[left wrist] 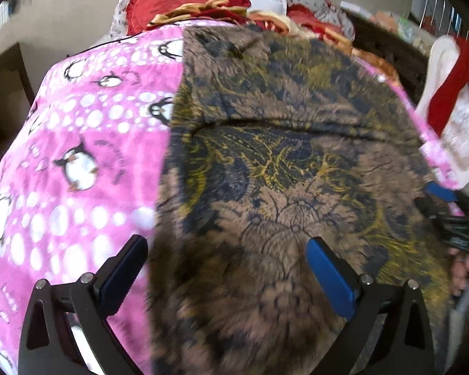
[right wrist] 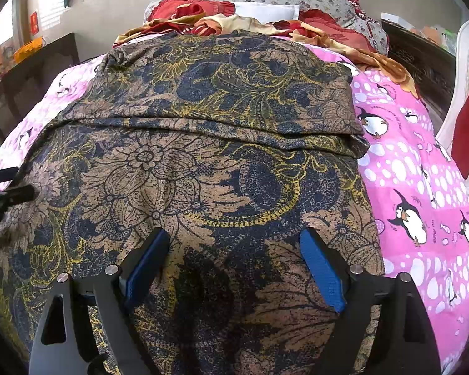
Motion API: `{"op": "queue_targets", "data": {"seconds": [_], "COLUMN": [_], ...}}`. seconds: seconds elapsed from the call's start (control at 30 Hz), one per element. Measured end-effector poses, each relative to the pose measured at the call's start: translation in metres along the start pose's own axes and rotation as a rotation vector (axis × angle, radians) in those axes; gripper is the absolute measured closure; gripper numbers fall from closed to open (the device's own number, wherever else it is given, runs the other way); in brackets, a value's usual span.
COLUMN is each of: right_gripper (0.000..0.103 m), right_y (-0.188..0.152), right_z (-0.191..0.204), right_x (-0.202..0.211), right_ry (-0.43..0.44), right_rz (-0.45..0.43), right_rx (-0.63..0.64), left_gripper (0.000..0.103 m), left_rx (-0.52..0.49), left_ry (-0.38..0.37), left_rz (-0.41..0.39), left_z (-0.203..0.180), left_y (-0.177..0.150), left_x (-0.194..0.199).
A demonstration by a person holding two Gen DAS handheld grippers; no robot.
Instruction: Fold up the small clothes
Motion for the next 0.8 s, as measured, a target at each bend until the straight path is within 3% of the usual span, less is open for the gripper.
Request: {"op": "queue_targets", "data": {"seconds": [0.13,0.27,0.4,0.57,0.8], "right_gripper": [0.029,0.029,0.029,0.029,0.029], "right_y": [0.000,0.000,0.002,0.000,0.000], "right_z": [0.000,0.000,0.000,0.000,0.000], "right_x": [0.000,0.001,0.001,0.001,0.001], "right_ry": [0.003,0.005,0.009,0.008,0.004], "right_rz": [-0.001,-0.004,-0.004,-0.005,-0.005], "right_rx": [-0.002,-0.004,-0.007,-0.007,-0.007], "left_gripper": [0.000,0.001,0.001,0.001,0.001], "left_rx": [0.045,0.115,0.060,0.065,0.026], "left_ry": [-0.063,-0.181,-0.279,-0.407,-0.478], "left_rz": [0.005,0.123,0.165,0.206,0.266], "left_z": [0.038,0.061,0.037,0.027,0.034], "left_y": [-0.012,-0.040,-0.065,-0.086,-0.110], "left_x": [0.033,0.040,0.050,0.057,0.079]}}
Point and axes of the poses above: each gripper's, at about its wrist camera, not at the fingertips, and x roughly against the way its jaws point, z to its left, y to its top, the point moved 3 cm from there along -x, roughly the way its jaws point, and after that the axes turned 4 degrees about x, right-handed, at the moved point
